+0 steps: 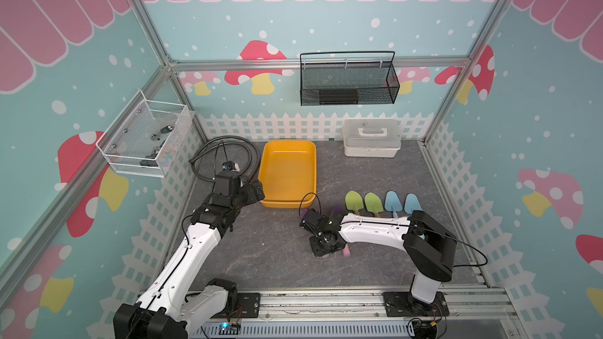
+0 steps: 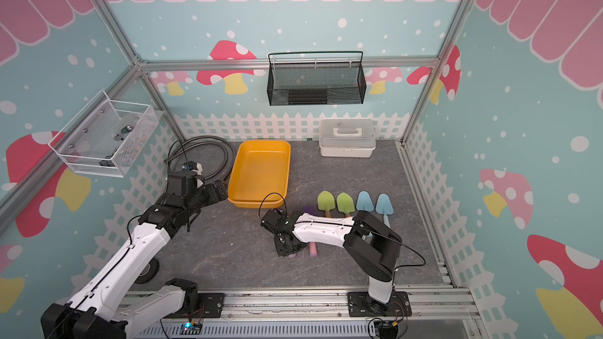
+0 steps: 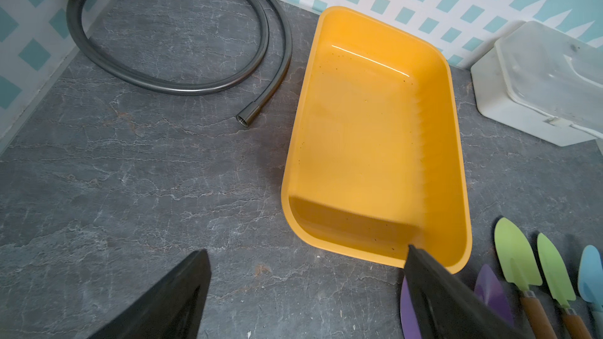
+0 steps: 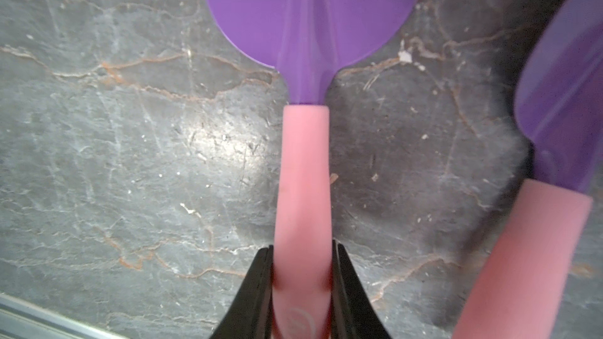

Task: Put the shovel into the storage box
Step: Pick up the shovel from the center of the board.

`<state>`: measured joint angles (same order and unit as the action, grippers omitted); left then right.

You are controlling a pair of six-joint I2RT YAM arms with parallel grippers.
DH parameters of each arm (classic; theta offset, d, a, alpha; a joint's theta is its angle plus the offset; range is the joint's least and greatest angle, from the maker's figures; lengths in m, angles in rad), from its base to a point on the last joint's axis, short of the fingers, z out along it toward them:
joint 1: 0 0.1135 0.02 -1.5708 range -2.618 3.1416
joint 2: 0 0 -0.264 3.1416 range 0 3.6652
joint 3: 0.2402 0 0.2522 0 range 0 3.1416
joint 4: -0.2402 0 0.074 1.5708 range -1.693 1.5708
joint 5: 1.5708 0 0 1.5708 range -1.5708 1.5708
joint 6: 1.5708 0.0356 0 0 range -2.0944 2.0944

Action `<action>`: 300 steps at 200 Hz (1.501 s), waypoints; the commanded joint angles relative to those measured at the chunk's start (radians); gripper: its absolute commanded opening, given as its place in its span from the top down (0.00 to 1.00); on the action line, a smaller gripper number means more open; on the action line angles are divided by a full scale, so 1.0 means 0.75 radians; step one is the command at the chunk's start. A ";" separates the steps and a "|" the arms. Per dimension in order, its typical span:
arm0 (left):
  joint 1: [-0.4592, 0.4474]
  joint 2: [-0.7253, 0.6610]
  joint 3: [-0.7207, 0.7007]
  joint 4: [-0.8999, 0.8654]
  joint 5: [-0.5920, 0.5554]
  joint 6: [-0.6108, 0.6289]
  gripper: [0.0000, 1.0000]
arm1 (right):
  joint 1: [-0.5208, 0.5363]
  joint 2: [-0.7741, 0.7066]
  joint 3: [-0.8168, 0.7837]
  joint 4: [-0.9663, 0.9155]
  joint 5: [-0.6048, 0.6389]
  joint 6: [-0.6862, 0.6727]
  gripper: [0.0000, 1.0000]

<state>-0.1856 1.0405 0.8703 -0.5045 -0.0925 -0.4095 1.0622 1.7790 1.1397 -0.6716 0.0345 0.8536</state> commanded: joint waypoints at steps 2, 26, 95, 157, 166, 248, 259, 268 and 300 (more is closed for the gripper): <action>-0.006 -0.003 0.014 -0.015 0.017 -0.003 0.03 | 0.014 -0.079 -0.010 -0.058 0.035 -0.002 0.82; -0.006 -0.001 0.015 -0.015 0.027 -0.003 0.03 | 0.024 -0.136 -0.018 -0.094 0.055 0.001 0.83; -0.014 -0.013 0.011 0.039 0.249 -0.007 0.04 | 0.046 -0.310 0.019 -0.178 0.120 0.010 0.86; -0.116 0.076 0.032 0.159 0.437 -0.093 0.14 | 0.059 -0.295 0.211 -0.236 0.185 -0.061 0.87; -0.131 0.090 0.032 0.180 0.451 -0.114 0.17 | 0.059 -0.279 0.244 -0.243 0.196 -0.076 0.87; -0.137 0.094 -0.021 0.381 0.674 -0.254 0.45 | 0.058 -0.219 0.383 -0.262 0.229 -0.142 0.88; -0.137 0.088 -0.039 0.407 0.709 -0.269 0.50 | 0.056 -0.214 0.393 -0.262 0.232 -0.150 0.89; -0.137 0.082 -0.053 0.430 0.729 -0.281 0.50 | 0.056 -0.210 0.404 -0.264 0.234 -0.156 0.89; -0.137 0.066 -0.094 0.466 0.733 -0.288 0.46 | 0.054 -0.188 0.453 -0.270 0.240 -0.183 0.89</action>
<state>-0.2855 1.1095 0.8249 -0.2039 0.4213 -0.6147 1.1004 1.6180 1.4303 -0.8589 0.1883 0.7448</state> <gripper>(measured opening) 0.544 0.249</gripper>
